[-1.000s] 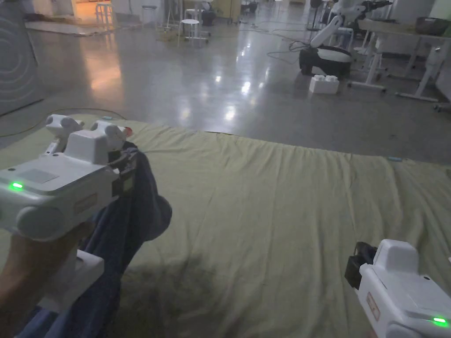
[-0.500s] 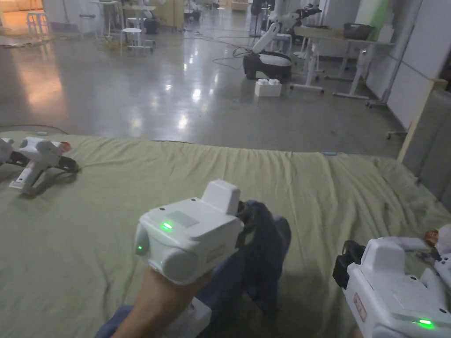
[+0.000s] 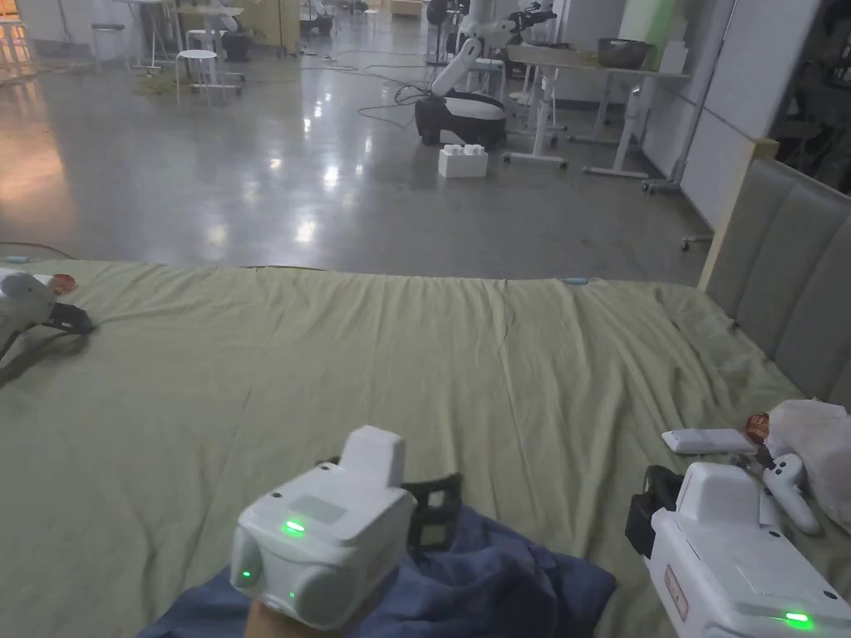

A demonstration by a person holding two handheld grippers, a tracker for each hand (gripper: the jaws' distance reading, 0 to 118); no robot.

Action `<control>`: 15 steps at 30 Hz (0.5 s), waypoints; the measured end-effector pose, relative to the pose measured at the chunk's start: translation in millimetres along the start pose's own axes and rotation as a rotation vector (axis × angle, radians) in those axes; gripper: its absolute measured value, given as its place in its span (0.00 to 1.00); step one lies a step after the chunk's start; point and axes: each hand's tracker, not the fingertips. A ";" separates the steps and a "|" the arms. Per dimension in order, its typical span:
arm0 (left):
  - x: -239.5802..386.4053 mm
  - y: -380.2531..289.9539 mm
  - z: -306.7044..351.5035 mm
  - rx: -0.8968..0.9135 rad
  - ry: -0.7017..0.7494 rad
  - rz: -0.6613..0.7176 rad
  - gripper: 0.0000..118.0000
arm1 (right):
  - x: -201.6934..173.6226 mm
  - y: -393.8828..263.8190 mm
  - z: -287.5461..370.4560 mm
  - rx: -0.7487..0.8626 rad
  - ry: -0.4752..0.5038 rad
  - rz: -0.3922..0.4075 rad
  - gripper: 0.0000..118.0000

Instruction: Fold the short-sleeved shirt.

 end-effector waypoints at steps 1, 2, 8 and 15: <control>-7.8 8.0 7.6 0.026 0.037 0.013 0.70 | -4.7 5.0 0.4 0.016 0.002 0.012 0.00; -14.7 14.7 14.8 0.057 0.072 0.022 0.70 | -9.6 9.2 1.0 0.037 0.005 0.026 0.00; -49.2 33.1 57.5 0.220 0.284 -0.023 0.36 | -49.5 27.7 2.9 0.168 0.032 0.075 0.00; -71.4 22.9 100.1 0.308 0.407 0.006 0.00 | -81.0 28.7 8.7 0.253 0.033 0.046 0.00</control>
